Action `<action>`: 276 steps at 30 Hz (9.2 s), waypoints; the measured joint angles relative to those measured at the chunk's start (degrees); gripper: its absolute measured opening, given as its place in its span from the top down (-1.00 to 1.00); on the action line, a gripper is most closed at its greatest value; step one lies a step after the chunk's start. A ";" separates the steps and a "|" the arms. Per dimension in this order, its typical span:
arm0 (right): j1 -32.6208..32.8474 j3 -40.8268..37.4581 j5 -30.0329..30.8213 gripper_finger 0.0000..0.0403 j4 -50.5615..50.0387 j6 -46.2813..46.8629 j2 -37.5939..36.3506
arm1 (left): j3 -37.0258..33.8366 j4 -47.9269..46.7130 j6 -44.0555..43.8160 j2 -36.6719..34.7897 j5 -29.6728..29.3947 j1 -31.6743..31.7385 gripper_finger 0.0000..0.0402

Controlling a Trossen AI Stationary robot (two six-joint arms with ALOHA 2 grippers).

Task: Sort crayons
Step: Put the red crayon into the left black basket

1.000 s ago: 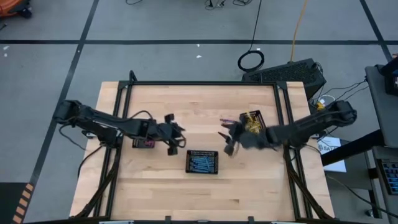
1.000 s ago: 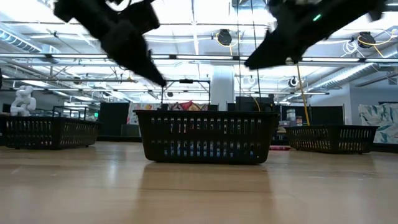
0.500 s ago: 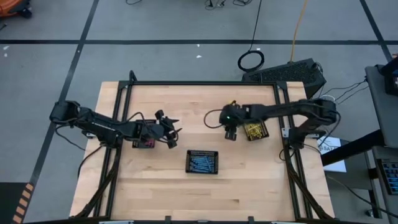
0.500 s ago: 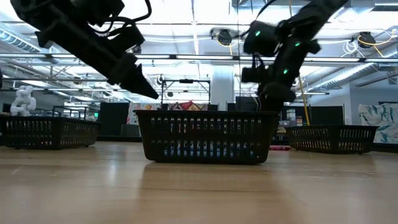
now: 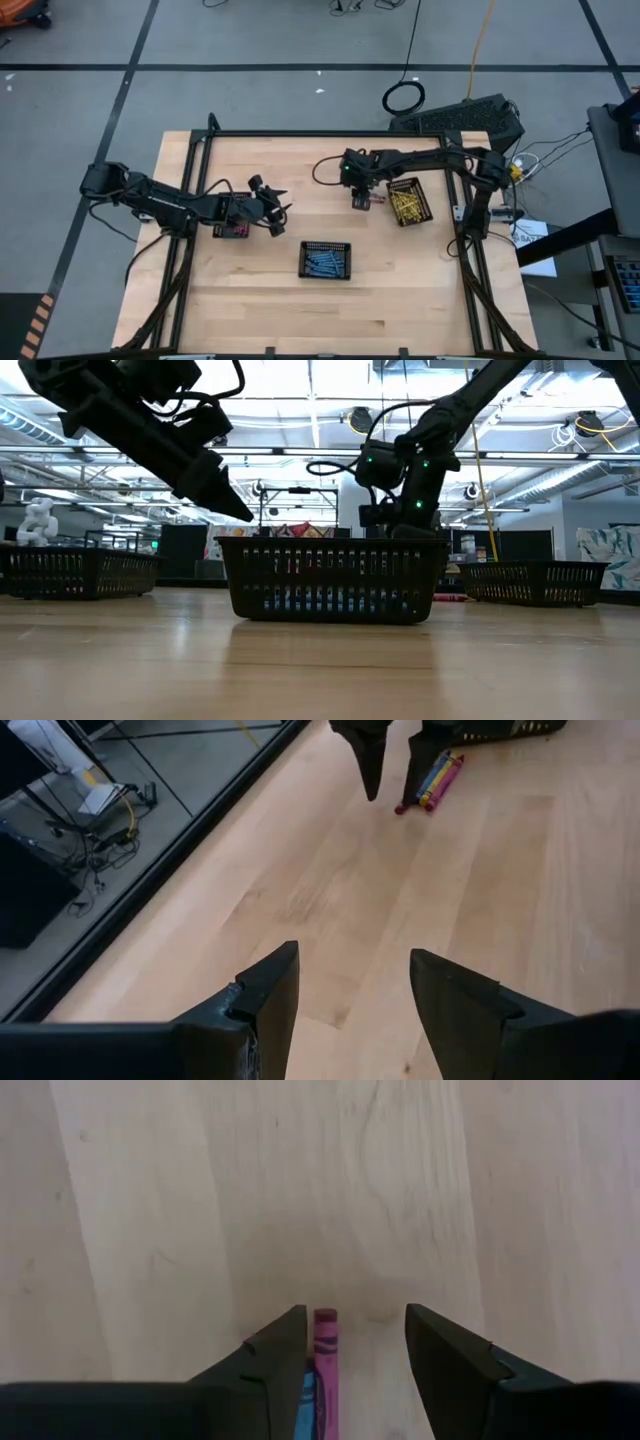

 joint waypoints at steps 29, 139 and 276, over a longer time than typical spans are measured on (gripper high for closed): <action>-0.42 -5.69 -7.04 0.99 34.61 2.02 -4.29 | -0.26 -2.00 -2.33 -0.24 0.36 -0.85 0.03; 15.11 -21.64 6.30 0.29 16.97 18.05 -25.64 | 8.40 -39.05 -35.65 -16.62 -3.29 -6.54 0.05; 29.20 -22.23 4.57 0.99 84.14 4.34 -12.27 | -1.36 42.49 17.88 0.15 15.56 -8.37 0.04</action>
